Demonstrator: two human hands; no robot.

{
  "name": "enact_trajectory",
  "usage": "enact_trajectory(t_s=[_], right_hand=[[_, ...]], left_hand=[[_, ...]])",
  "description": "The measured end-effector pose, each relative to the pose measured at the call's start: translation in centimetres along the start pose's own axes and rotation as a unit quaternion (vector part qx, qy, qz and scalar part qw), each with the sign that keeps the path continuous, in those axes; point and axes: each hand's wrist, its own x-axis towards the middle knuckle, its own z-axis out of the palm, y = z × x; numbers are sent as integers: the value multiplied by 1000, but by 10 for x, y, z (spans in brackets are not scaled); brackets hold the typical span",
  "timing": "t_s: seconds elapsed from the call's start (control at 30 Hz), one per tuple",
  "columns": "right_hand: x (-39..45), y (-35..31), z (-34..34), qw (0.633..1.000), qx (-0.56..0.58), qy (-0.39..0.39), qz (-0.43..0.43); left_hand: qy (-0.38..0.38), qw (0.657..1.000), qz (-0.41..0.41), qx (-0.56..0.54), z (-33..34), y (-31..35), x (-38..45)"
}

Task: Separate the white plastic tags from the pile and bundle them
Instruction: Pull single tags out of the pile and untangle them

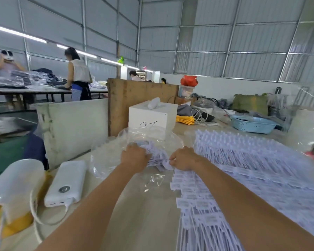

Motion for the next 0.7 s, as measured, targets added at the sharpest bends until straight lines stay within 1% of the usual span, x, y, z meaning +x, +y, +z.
enact_trajectory(t_s=[0.07,0.13,0.2,0.23,0.27,0.33,0.4,0.47,0.5,0.53,0.57,0.63,0.7], right_hand=[[5,2,2,999,-9,-33,22],[8,3,4,998,1,-57,40],[12,4,6,997,31,-48,59],[13,4,6,996,63,-18,62],[16,5,6,992,104,29,69],[16,6,4,969,188,132,94],[13,8,0,935,244,228,119],[11,16,-6,913,253,282,149],[9,20,-8,914,244,282,162],[6,23,-9,922,230,261,170],[2,26,-9,937,213,222,167],[-4,31,-8,960,197,145,138],[-12,34,-10,966,218,98,99]], left_hand=[[-24,999,33,2,6,10,4],[-30,997,66,-1,13,18,5],[-26,995,92,10,18,23,7],[-23,995,99,15,20,25,9],[-25,994,104,23,22,26,9],[-31,993,98,59,26,25,12],[-42,991,66,104,28,23,15],[-48,992,8,117,28,20,17],[-51,992,-22,116,28,20,17],[-54,991,-43,115,29,20,17],[-58,990,-53,119,30,20,17],[-67,987,-55,136,30,22,14],[-71,984,-58,150,22,28,8]])
